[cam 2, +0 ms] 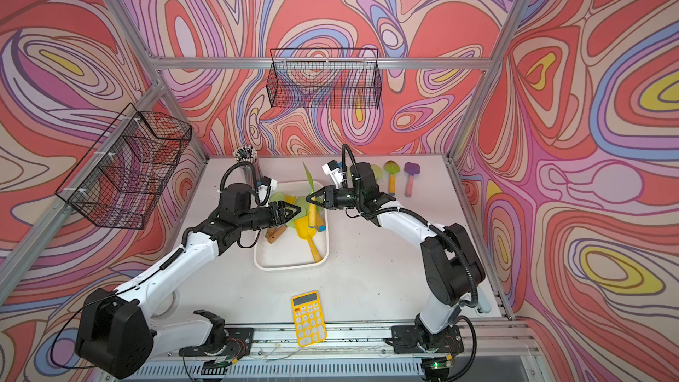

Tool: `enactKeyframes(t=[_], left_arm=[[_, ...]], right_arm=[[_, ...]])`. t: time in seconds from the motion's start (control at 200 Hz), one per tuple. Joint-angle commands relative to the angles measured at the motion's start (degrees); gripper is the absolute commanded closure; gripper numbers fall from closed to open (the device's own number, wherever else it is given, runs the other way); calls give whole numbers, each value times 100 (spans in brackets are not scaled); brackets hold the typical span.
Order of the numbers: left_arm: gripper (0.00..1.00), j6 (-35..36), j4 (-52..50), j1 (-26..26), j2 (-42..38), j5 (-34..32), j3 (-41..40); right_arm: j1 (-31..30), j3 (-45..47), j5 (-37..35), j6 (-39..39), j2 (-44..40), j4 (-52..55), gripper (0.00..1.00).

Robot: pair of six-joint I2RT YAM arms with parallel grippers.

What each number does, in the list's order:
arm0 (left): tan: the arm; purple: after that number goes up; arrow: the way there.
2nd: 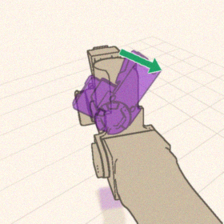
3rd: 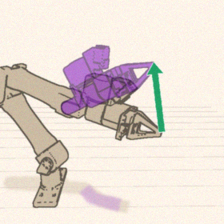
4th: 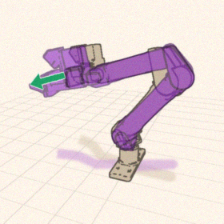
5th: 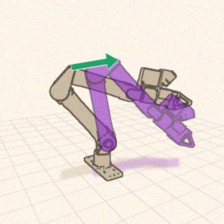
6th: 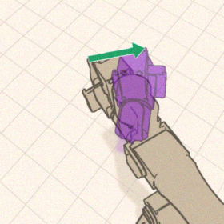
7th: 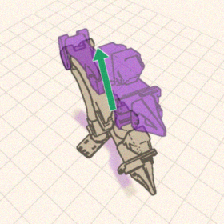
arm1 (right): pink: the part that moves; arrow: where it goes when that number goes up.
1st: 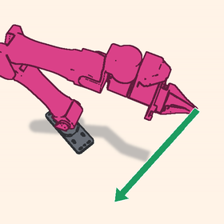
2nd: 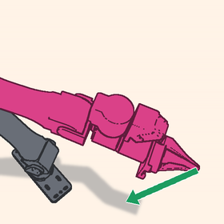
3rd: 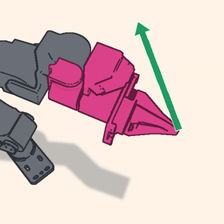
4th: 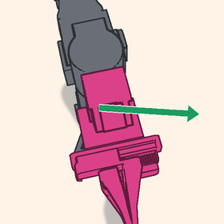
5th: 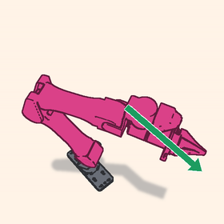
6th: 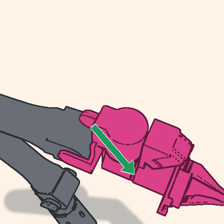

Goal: Take the shovel out of the storage box
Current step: Place the shovel at the corner of the board.

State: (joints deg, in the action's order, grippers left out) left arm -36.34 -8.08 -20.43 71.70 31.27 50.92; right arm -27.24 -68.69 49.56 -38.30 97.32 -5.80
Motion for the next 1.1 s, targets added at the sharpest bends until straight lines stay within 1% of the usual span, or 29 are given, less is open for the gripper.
enactKeyframes(t=[0.0,0.1,0.21,0.326,0.496,0.646,1.022,1.097], left_arm=[[49,485,-1007,21,-34,-723,182],[49,452,-1107,13,18,-847,160],[49,388,-1142,-35,84,-960,112],[48,374,-1157,-204,202,-1099,111],[48,388,-1206,-501,414,-1354,173],[48,373,-1141,-683,613,-1436,174],[48,391,-1242,-1080,1319,-1707,390],[45,414,-1314,-1149,1461,-1798,444]], right_arm=[[163,-293,-478,441,104,637,89],[352,-477,-855,691,182,1277,89],[631,-558,-1251,854,200,1749,89],[984,-447,-1409,806,235,1853,89],[1385,-459,-2217,1109,182,2383,89],[1719,-615,-2709,1340,234,2767,89],[2333,-882,-3811,1558,304,3300,89],[2403,-971,-4090,1645,348,3450,89]])
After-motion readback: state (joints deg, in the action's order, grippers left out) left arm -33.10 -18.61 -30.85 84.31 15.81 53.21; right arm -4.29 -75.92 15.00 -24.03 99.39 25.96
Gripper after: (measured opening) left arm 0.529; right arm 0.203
